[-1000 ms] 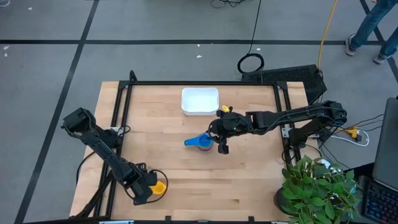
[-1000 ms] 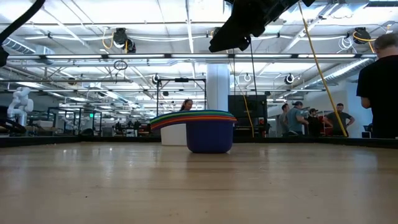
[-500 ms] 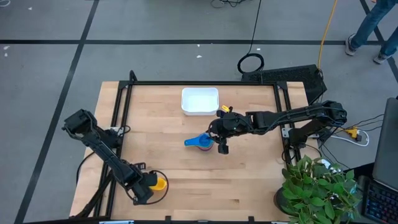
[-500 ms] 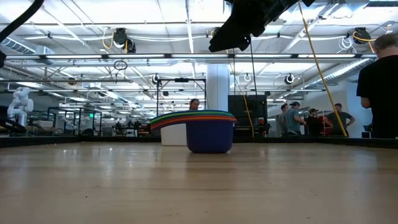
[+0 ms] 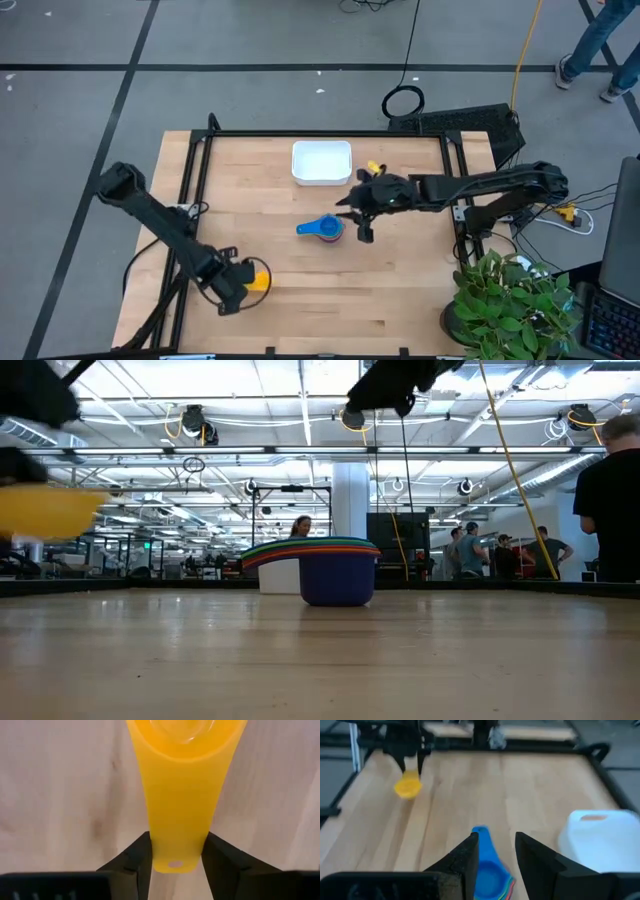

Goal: Nest measuring cups in basket
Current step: Stack the yellow measuring cup on the blue measuring cup

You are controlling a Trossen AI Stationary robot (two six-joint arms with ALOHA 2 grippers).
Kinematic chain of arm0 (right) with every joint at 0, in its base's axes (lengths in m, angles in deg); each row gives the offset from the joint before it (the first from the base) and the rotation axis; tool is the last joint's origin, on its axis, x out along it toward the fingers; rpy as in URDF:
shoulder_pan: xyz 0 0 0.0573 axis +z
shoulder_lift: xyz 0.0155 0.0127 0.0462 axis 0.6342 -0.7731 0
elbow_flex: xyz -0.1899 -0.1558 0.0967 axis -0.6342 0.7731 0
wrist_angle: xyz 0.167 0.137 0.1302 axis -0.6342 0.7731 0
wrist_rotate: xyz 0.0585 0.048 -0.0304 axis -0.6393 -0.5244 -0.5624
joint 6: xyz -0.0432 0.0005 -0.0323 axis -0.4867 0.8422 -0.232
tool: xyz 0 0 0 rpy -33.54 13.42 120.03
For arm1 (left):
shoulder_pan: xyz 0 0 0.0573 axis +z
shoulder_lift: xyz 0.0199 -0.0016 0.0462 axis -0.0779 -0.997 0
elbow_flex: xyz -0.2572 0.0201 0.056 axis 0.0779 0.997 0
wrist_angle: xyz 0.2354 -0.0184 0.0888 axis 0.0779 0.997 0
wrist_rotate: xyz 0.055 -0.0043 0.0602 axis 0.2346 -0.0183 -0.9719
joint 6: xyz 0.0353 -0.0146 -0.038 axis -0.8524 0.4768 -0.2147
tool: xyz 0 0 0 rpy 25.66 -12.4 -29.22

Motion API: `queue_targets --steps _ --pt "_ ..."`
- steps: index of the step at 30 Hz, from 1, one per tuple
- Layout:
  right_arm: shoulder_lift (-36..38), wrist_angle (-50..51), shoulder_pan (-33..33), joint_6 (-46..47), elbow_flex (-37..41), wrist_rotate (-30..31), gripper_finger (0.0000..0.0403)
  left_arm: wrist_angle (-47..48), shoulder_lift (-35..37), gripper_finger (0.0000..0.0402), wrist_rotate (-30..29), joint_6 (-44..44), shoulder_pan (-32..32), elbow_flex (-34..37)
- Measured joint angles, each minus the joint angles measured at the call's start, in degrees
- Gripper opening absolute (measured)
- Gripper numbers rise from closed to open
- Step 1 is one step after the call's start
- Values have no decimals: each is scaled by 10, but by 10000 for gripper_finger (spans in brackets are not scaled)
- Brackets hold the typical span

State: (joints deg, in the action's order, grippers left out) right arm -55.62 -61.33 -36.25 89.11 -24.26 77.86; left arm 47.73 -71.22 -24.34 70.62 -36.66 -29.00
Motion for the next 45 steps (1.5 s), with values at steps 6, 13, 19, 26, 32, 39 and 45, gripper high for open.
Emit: queue_targets --steps 6,13,19,26,32,39,45 --pt "65 0 0 0 0 35 118 -24 66 140 -26 -73 81 -1" --pt "117 -5 0 0 0 53 118 -54 75 140 -22 -202 197 -16" --pt "139 -4 0 0 0 53 118 -59 72 140 -8 -305 288 -69" --pt "140 -5 0 -5 0 53 118 -49 64 140 22 -388 360 -135" --pt "140 -7 0 -15 0 53 118 -25 18 140 46 -431 395 -190" --pt "140 -7 0 -22 0 66 118 37 -61 140 58 -468 407 -254" --pt "141 -6 0 -20 0 66 118 59 -129 140 57 -480 412 -294"
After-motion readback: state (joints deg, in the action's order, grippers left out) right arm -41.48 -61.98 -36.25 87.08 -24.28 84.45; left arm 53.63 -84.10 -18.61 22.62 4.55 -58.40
